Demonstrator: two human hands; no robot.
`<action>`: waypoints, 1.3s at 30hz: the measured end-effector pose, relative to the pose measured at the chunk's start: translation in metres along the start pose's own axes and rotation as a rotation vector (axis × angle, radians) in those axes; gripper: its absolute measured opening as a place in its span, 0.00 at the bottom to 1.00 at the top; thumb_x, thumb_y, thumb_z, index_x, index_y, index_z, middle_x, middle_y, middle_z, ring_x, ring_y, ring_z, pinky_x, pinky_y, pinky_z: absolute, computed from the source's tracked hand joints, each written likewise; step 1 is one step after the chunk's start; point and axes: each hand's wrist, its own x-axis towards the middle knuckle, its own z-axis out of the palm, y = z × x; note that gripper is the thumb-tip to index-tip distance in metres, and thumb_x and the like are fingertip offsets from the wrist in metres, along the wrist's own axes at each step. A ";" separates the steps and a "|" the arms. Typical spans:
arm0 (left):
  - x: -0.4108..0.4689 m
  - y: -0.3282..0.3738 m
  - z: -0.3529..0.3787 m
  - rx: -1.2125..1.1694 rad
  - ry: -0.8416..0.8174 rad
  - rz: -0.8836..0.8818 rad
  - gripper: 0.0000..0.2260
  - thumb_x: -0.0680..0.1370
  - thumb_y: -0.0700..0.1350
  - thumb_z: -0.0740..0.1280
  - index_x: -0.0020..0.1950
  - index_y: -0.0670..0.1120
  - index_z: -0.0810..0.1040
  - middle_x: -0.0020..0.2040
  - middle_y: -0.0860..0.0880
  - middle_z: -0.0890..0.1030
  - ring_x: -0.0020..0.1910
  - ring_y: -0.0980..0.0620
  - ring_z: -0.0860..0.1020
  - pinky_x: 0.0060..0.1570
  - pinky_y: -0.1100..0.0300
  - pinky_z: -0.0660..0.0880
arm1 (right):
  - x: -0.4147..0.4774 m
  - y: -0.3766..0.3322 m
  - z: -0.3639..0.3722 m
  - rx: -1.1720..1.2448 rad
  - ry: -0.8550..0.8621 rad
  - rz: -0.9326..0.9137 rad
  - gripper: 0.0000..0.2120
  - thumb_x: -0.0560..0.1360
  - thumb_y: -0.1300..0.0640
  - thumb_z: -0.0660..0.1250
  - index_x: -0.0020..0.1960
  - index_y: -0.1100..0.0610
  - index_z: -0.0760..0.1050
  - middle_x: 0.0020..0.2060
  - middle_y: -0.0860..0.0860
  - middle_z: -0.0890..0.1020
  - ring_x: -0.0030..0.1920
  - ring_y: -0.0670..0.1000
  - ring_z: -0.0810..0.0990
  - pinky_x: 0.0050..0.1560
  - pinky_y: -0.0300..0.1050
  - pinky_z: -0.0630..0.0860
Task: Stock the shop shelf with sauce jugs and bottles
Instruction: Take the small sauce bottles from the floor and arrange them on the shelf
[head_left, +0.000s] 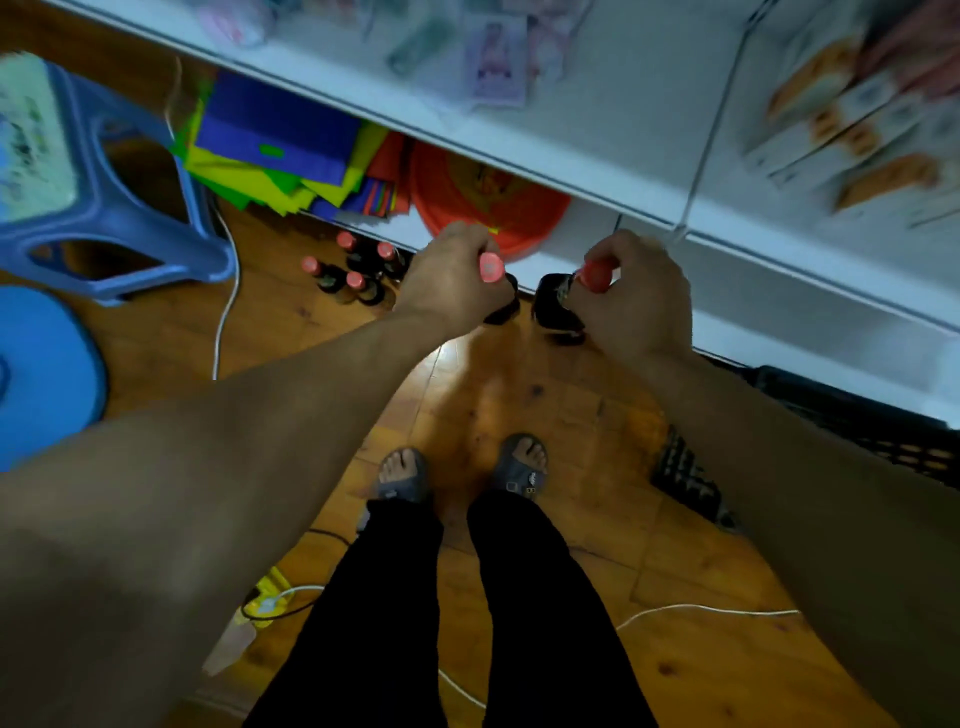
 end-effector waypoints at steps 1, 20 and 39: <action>-0.006 0.014 -0.017 0.002 0.001 0.020 0.08 0.69 0.45 0.71 0.42 0.49 0.72 0.47 0.47 0.74 0.47 0.43 0.75 0.44 0.55 0.70 | -0.005 -0.015 -0.016 -0.003 0.032 -0.012 0.06 0.70 0.59 0.67 0.47 0.54 0.74 0.47 0.52 0.77 0.45 0.53 0.76 0.46 0.48 0.74; -0.101 0.226 -0.318 0.166 0.237 0.406 0.08 0.67 0.48 0.71 0.38 0.45 0.80 0.36 0.46 0.79 0.39 0.45 0.77 0.35 0.59 0.67 | -0.090 -0.270 -0.254 -0.012 0.406 -0.112 0.10 0.66 0.53 0.71 0.46 0.54 0.79 0.43 0.52 0.82 0.46 0.54 0.78 0.42 0.46 0.75; -0.038 0.347 -0.393 -0.018 0.400 0.472 0.12 0.67 0.49 0.71 0.45 0.43 0.83 0.42 0.43 0.83 0.43 0.45 0.81 0.43 0.50 0.79 | 0.009 -0.328 -0.363 0.214 0.569 -0.218 0.07 0.64 0.51 0.72 0.42 0.49 0.80 0.40 0.46 0.83 0.45 0.50 0.81 0.45 0.47 0.79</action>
